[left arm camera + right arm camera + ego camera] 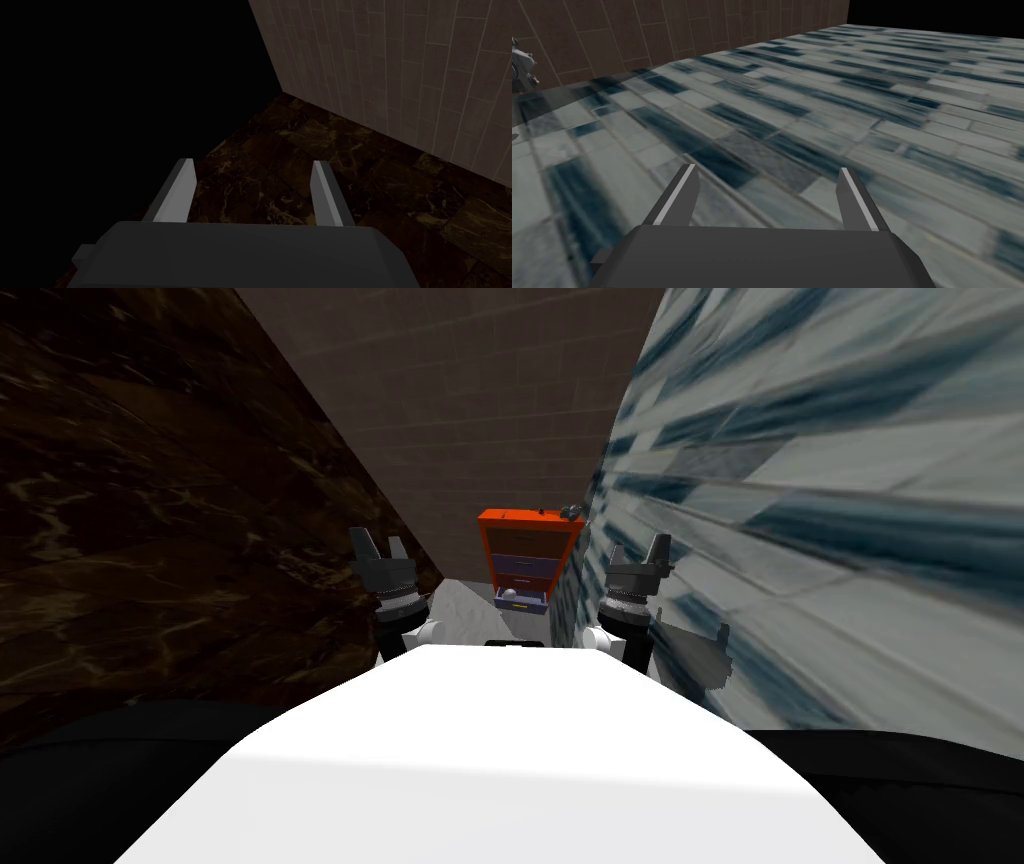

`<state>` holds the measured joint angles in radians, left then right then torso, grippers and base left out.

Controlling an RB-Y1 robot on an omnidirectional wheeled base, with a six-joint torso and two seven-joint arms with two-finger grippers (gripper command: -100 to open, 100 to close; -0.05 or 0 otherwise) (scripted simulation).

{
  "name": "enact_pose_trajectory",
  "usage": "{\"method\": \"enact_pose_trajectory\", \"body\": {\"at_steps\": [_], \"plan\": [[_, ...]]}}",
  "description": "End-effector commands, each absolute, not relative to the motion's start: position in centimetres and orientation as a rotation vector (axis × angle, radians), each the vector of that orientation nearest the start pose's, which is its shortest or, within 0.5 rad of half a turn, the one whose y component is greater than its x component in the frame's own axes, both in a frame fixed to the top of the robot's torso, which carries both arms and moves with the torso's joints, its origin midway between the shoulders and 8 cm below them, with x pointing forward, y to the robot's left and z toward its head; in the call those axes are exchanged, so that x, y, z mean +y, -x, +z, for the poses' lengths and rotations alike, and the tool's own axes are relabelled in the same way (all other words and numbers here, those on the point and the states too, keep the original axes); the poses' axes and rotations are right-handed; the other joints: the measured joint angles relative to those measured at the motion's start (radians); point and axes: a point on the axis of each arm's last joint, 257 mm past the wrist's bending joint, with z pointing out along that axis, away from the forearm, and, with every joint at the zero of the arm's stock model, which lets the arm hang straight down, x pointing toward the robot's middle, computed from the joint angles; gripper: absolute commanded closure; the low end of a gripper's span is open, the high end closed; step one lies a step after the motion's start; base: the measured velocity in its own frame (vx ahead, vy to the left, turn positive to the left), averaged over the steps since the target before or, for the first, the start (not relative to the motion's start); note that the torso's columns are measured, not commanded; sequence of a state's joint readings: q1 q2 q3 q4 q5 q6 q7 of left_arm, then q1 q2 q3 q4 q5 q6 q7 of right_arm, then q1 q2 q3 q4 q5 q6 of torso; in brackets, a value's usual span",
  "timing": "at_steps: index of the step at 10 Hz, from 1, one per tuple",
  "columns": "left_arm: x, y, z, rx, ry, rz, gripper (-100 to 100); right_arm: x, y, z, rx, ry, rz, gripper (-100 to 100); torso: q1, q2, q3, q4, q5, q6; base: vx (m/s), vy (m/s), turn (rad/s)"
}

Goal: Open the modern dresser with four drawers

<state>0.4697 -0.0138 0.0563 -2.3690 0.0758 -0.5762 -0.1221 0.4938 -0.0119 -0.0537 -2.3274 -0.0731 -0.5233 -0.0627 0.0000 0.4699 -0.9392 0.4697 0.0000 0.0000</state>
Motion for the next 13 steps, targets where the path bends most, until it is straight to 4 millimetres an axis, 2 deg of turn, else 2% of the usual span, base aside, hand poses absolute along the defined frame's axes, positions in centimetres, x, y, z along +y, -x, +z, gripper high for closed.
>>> {"method": "enact_pose_trajectory", "body": {"at_steps": [1, 2, 3, 5, 8, 13], "plan": [[29.6, -30.5, 8.6, 0.445, 0.512, -1.226, 0, -30.0, -32.5, 5.3, 0.505, -0.643, 1.374, 0, 0.0, 0.074, -0.148, 0.074, 0.0, 0.0, 0.0, 0.0, 0.0], [29.6, -30.5, 8.6, 0.445, 0.512, -1.226, 0, -30.0, -32.5, 5.3, 0.505, -0.643, 1.374, 0, 0.0, 0.148, -0.295, 0.148, 0.0, 0.0, 0.0, 0.0, 0.0], [29.6, -30.5, 8.6, 0.445, 0.512, -1.226, 0, -29.5, -33.1, 4.8, 0.552, -0.63, 1.362, -100, 0.0, 0.221, -0.443, 0.221, 0.0, 0.0, 0.007, 0.011, 0.051], [29.6, -30.5, 8.5, 0.445, 0.512, -1.226, 0, -28.9, -34.2, 3.6, 0.636, -0.614, 1.331, -100, 0.001, 0.264, -0.531, 0.264, 0.0, 0.0, 0.008, 0.033, 0.072], [29.6, -30.5, 8.5, 0.445, 0.512, -1.226, 0, -28.1, -36.4, 0.5, 0.797, -0.593, 1.244, -100, 0.001, 0.268, -0.537, 0.268, 0.0, 0.0, 0.01, 0.057, 0.113], [29.6, -30.5, 8.5, 0.445, 0.512, -1.226, 0, -28.2, -40.2, -7.0, 1.11, -0.538, 1.002, -100, 0.001, 0.268, -0.537, 0.268, 0.0, 0.0, 0.021, 0.085, 0.174]]}}
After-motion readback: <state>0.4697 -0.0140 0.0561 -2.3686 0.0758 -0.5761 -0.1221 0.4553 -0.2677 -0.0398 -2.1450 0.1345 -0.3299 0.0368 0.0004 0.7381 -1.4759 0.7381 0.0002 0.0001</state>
